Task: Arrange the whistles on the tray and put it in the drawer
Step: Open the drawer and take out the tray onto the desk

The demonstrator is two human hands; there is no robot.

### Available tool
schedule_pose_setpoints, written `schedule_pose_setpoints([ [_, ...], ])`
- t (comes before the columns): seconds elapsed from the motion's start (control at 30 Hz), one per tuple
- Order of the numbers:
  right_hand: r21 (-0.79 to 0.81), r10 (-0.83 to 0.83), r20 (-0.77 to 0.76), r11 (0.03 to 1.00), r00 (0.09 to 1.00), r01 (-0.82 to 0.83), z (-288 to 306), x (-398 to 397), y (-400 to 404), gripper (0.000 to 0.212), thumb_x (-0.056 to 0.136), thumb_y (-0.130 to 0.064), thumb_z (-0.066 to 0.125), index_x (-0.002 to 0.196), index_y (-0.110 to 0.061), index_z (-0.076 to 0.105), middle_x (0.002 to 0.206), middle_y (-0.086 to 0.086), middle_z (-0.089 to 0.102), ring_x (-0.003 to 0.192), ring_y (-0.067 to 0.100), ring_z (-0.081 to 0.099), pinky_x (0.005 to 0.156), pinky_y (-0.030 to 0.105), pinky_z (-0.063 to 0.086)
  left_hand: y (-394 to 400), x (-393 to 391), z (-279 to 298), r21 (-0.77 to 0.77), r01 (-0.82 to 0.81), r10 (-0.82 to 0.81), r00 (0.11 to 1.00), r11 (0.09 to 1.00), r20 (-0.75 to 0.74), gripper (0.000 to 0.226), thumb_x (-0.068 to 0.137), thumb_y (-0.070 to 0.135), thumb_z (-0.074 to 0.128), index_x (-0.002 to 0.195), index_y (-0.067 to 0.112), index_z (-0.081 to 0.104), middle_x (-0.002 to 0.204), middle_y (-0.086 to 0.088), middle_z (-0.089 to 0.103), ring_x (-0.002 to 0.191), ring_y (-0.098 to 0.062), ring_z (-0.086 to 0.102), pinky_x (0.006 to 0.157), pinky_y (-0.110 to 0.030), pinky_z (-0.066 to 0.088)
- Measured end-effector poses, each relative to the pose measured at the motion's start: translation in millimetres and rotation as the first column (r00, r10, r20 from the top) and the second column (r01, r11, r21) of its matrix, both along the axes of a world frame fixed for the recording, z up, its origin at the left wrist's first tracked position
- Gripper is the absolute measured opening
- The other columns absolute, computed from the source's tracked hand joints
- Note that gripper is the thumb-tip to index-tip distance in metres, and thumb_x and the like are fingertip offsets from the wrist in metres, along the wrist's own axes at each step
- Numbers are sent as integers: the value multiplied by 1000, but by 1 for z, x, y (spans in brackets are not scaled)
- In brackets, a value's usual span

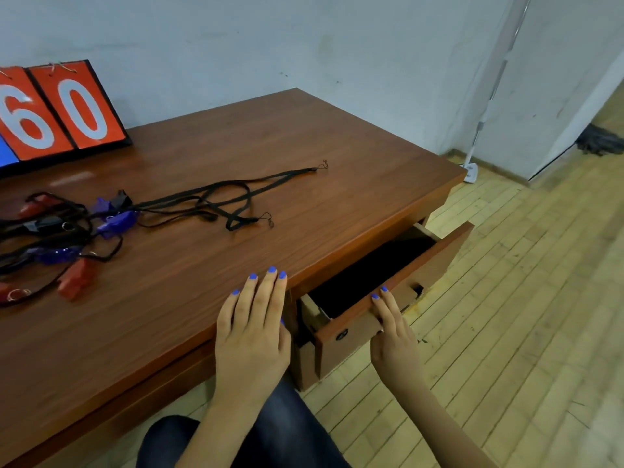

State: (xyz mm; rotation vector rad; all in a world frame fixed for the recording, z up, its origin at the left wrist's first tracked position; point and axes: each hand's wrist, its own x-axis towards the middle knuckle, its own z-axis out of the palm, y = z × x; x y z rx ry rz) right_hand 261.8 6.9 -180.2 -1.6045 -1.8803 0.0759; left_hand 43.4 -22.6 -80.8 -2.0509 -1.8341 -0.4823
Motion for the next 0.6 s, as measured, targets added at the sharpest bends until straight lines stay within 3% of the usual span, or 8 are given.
schedule_pose_setpoints([
  [0.1, 34, -37, 27, 999, 999, 36, 1, 9, -13, 86, 65, 15, 63, 138, -18, 32, 152, -7, 26, 87, 27, 62, 77, 29, 48, -1, -1, 1, 17, 11, -10, 1000, 1000, -7, 63, 80, 19, 51, 140, 12, 35, 142, -7, 44, 131, -24, 38, 108, -40, 23],
  [0.17, 45, -54, 19, 998, 998, 53, 0, 14, -23, 74, 75, 10, 56, 138, -20, 32, 151, -10, 26, 92, 23, 57, 84, 27, 40, -1, -2, 1, 26, 17, -17, 1000, 1000, 4, 62, 79, 18, 51, 140, 12, 36, 141, -7, 45, 131, -23, 36, 107, -40, 23],
  [0.27, 81, -137, -35, 987, 990, 139, 10, 18, -33, 37, 89, -16, 42, 124, -19, 50, 135, 0, 50, 112, 18, 47, 96, 28, 28, -1, -3, 0, 46, 19, -19, 1000, 999, 9, 61, 80, 17, 51, 139, 12, 37, 141, -7, 45, 130, -23, 36, 107, -39, 22],
  [0.37, 90, -206, -30, 974, 978, 208, 35, 26, -29, 36, 88, -26, 36, 103, -18, 67, 112, -3, 65, 119, 15, 45, 108, 34, 19, -1, -3, 0, 64, 36, -37, 999, 997, 16, 60, 81, 18, 50, 139, 11, 37, 140, -9, 46, 129, -25, 38, 106, -41, 25],
  [0.43, 85, -195, 101, 979, 976, 187, 45, 36, -22, 39, 90, -30, 34, 98, -19, 70, 105, -5, 68, 118, 15, 50, 112, 40, 16, -1, -3, 0, 69, 42, -43, 999, 997, 11, 59, 82, 18, 49, 139, 10, 37, 140, -9, 46, 129, -26, 39, 105, -42, 26],
  [0.5, 72, -136, 183, 990, 974, 124, 52, 44, -14, 38, 91, -31, 36, 88, -17, 71, 95, -5, 68, 108, 14, 55, 109, 42, 23, -2, -5, -1, 74, 48, -48, 999, 996, 2, 59, 83, 18, 48, 140, 10, 36, 141, -9, 45, 129, -26, 39, 105, -42, 26],
  [0.6, 64, -20, 117, 998, 993, 12, 55, 52, -7, 32, 88, -23, 41, 72, -10, 65, 75, 0, 62, 80, 9, 47, 87, 26, 37, -1, -6, -2, 76, 54, -54, 999, 996, -5, 59, 83, 18, 47, 140, 10, 35, 141, -9, 45, 129, -26, 39, 105, -41, 26],
])
